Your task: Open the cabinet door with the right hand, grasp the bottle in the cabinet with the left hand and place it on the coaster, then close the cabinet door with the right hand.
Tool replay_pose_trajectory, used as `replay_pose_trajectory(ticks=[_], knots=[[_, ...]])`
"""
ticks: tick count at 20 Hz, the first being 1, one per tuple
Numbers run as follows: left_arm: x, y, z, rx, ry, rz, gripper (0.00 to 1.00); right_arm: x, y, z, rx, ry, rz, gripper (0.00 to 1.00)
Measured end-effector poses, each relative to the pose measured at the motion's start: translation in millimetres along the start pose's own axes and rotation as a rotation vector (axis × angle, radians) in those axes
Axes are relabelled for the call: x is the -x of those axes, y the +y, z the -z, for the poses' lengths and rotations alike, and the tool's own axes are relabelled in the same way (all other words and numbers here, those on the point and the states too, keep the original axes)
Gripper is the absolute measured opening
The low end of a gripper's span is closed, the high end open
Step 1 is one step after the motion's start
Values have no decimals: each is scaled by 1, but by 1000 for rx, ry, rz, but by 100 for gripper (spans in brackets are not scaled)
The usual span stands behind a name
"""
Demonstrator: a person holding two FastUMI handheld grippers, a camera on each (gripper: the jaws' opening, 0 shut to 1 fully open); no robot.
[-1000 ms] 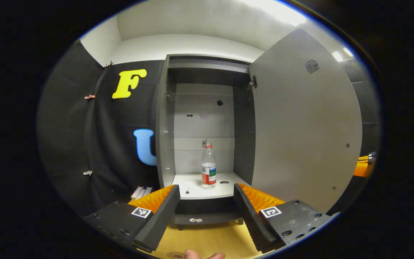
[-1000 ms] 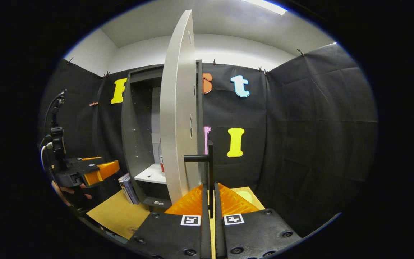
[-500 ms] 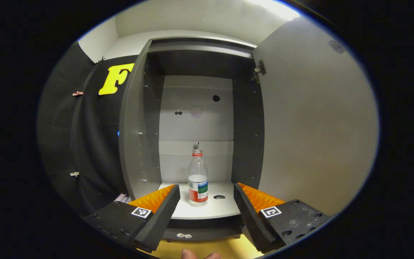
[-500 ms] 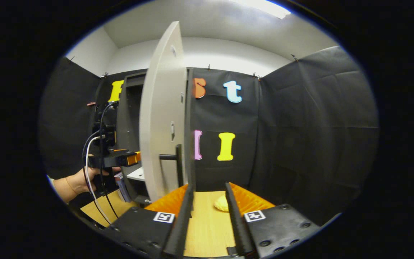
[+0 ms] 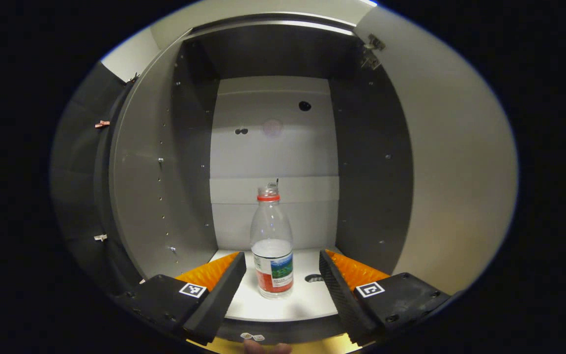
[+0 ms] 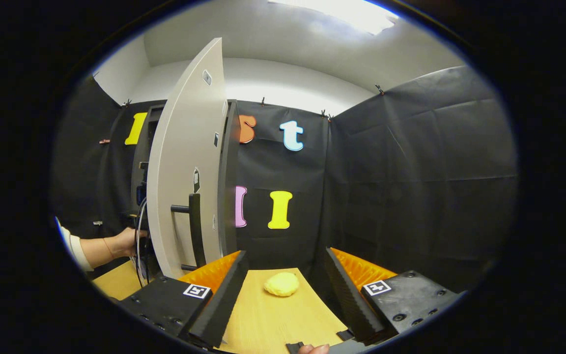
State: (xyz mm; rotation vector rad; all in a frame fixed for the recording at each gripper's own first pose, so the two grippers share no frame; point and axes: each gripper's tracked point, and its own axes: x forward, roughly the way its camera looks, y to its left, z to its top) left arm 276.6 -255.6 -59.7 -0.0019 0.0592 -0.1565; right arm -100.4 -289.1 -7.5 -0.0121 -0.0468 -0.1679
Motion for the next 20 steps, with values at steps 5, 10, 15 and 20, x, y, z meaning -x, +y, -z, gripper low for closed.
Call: replay_pose_trajectory(ticks=[5,10,15,20], knots=[[-36,5,18,8,16,-22,95,3,-12,1,19,-7,31,97],[-67,7,25,-10,-9,-35,95,4,-12,3,9,-5,30,97],[-85,5,39,-33,26,-53,94,5,-17,6,6,1,43,97],[-77,10,34,-30,22,-58,76,11,-23,3,2,-1,64,97]])
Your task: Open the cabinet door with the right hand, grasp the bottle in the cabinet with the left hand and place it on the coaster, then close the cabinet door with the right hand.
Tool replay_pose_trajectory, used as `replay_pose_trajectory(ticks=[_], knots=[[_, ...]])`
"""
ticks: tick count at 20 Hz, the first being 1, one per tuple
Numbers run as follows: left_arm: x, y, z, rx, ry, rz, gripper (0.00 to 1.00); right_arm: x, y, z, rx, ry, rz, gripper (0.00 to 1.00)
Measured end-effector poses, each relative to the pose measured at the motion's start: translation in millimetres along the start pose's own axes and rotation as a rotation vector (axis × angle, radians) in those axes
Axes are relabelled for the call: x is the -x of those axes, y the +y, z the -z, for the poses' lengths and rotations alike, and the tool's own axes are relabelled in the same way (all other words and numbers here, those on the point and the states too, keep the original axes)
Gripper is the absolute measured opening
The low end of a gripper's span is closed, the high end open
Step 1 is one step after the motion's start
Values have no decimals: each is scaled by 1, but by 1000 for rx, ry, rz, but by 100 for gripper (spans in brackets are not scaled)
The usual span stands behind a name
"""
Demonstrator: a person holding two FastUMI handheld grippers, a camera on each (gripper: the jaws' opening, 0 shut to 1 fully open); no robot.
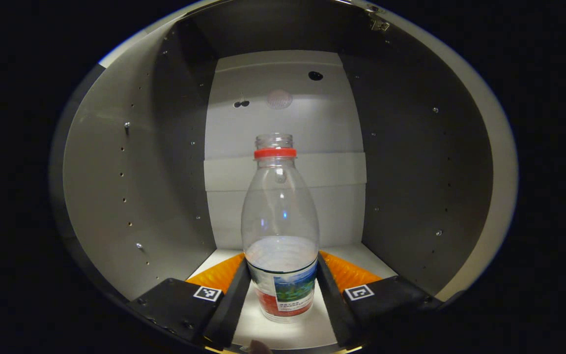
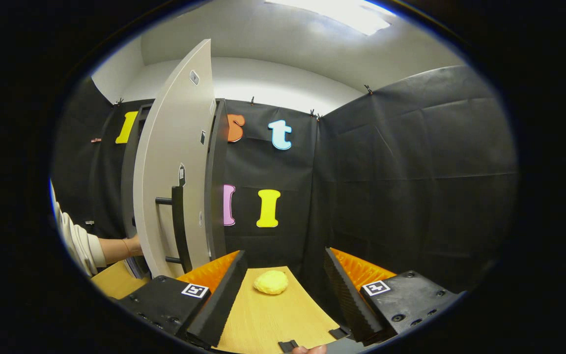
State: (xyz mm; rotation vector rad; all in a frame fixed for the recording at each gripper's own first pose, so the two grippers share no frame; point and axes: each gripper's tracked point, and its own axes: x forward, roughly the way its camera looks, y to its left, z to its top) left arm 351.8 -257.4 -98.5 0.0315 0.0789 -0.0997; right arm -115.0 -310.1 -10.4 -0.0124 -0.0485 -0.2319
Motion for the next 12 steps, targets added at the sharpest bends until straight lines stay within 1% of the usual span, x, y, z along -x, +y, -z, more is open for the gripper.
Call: replay_pose_trajectory(ticks=[2,6,10,12], knots=[[12,0,-10,-2,-23,24,76,1,0,-1,-7,0,3,97],[52,7,-32,1,-61,72,76,3,6,-3,-20,-1,-8,97],[104,30,-39,4,-72,90,76,2,16,-2,-22,5,-23,97],[133,49,-38,11,-82,81,76,1,19,-3,-45,5,-25,98]])
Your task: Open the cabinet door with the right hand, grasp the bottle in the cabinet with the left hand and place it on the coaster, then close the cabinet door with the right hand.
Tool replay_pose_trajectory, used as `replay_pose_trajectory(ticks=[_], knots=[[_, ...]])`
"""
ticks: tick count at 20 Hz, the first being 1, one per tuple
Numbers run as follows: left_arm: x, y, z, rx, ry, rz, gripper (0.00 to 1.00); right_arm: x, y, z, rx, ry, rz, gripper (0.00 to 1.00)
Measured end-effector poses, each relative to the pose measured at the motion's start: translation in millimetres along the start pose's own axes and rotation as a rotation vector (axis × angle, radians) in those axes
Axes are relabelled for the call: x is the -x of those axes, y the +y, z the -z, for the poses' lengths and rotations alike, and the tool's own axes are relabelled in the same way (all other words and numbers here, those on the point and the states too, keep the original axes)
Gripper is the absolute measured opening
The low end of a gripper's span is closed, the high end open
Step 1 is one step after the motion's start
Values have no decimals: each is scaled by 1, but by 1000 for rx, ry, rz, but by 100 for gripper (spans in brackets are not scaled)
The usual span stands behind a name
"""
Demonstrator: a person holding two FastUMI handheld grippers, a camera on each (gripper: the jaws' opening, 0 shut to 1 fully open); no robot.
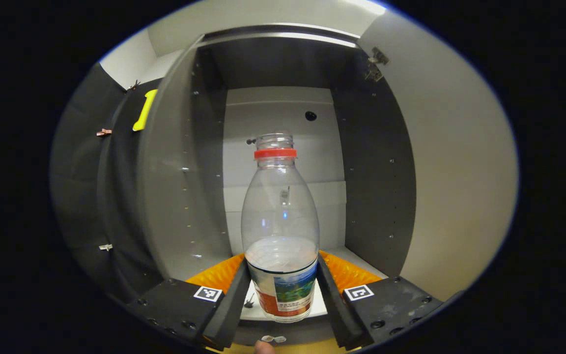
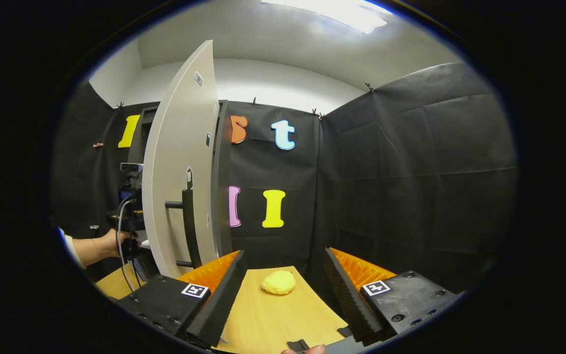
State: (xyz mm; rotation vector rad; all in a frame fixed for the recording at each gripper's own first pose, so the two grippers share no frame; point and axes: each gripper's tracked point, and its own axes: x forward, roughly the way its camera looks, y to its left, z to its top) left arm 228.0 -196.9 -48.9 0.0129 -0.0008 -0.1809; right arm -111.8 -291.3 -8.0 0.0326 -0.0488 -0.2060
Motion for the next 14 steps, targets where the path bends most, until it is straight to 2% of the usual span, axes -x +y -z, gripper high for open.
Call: replay_pose_trajectory(ticks=[9,14], knots=[[122,83,21,41,-61,-86,75,-12,18,8,-44,12,-8,97],[172,99,61,26,-82,-69,76,-21,20,-3,2,-20,18,97]])
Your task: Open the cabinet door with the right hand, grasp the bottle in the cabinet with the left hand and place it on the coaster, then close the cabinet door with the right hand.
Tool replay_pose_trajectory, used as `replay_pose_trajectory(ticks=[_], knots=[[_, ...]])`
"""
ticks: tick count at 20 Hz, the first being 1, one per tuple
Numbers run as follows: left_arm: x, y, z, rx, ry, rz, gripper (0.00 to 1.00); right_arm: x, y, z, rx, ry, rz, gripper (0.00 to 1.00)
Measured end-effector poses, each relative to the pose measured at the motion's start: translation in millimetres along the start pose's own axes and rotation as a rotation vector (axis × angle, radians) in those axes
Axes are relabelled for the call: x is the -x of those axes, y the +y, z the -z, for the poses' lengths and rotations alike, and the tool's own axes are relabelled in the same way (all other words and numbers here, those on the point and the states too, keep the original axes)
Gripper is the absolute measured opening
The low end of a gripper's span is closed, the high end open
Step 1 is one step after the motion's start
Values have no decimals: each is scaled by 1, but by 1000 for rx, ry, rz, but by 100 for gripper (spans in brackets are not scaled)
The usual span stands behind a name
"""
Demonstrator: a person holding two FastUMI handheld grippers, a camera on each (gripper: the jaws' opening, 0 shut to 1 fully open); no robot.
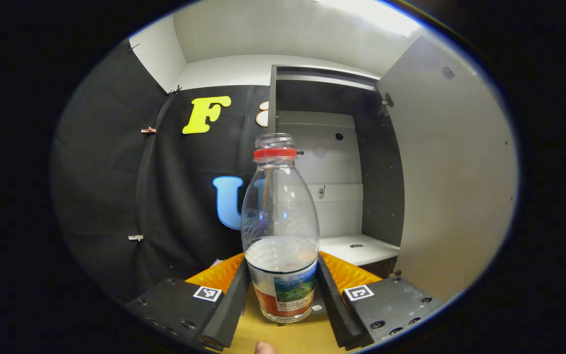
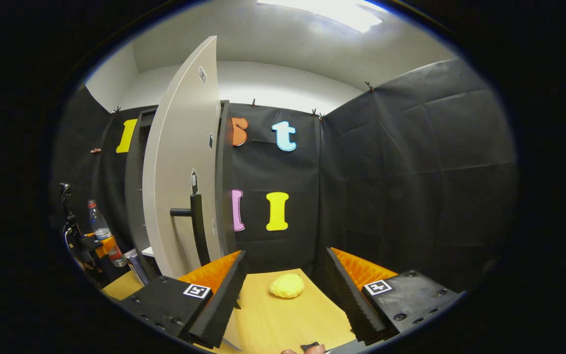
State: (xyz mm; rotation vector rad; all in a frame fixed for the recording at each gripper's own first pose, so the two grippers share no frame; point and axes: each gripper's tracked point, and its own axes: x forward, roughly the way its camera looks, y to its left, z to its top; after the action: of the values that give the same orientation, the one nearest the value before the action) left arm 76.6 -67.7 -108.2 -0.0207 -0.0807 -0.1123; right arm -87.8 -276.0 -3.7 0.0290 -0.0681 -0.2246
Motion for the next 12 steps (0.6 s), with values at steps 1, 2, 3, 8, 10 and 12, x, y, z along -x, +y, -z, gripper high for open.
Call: replay_pose_trajectory(ticks=[1,2,3,8,10,12], knots=[[9,2,11,-12,9,2,76,-2,-1,-2,3,-3,9,97],[16,1,23,-19,15,11,75,-3,-1,-3,2,-4,17,97],[24,-1,33,-19,16,20,76,-4,-3,-4,2,-6,29,97],[58,-3,101,-23,55,32,76,-3,-7,-11,32,-20,75,97],[67,-5,130,-35,69,44,76,-1,-6,-13,45,-21,90,97],[76,-7,159,-35,85,70,76,2,-6,-14,63,-21,108,97]])
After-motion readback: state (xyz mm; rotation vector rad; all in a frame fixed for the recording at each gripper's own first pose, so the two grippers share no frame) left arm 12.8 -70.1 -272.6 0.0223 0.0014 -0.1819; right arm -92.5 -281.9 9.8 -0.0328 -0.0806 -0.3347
